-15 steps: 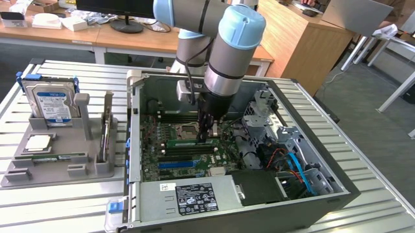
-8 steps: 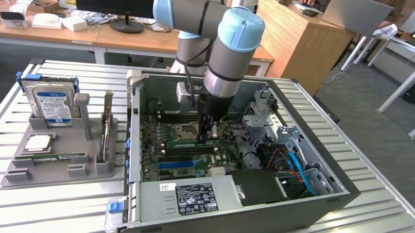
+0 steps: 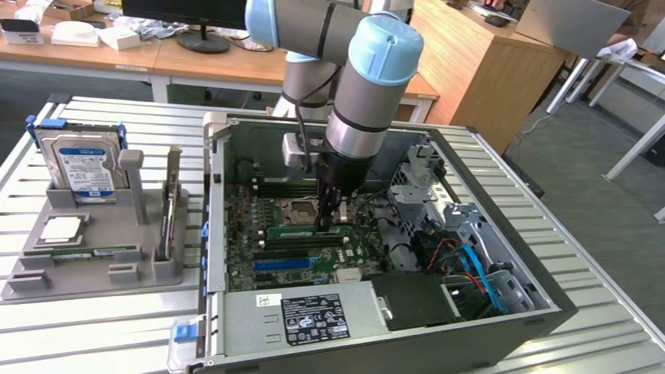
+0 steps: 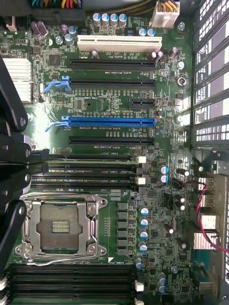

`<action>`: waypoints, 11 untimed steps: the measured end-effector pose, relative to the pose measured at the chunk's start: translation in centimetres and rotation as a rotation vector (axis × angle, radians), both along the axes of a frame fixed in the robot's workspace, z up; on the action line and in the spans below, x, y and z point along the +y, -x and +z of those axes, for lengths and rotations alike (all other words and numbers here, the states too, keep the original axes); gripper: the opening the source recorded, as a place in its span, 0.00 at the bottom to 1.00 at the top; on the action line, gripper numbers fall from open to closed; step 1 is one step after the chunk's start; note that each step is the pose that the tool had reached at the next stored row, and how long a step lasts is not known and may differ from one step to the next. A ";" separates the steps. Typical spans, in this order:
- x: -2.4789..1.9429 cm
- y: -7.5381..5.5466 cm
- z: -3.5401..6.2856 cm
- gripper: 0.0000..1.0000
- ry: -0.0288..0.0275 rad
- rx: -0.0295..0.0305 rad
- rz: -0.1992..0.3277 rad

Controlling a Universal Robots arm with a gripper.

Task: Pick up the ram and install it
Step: 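Insert the ram into the slot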

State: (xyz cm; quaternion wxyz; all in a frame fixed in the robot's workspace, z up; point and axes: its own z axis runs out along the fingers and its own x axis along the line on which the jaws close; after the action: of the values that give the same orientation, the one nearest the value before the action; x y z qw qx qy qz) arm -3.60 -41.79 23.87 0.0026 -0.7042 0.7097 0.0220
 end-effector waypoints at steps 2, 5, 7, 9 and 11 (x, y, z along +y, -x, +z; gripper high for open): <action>0.00 0.0 0.00 0.11 0.0000 0.0000 -0.001; 0.00 0.0 -0.01 0.11 -0.0001 -0.0001 -0.001; 0.00 0.0 -0.01 0.11 0.0000 0.0006 -0.001; 0.00 0.0 -0.01 0.11 0.0000 0.0012 -0.001; 0.00 0.0 -0.01 0.11 -0.0001 0.0012 -0.001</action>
State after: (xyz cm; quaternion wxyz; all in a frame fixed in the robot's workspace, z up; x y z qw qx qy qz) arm -3.59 -41.79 23.86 0.0022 -0.7038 0.7100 0.0225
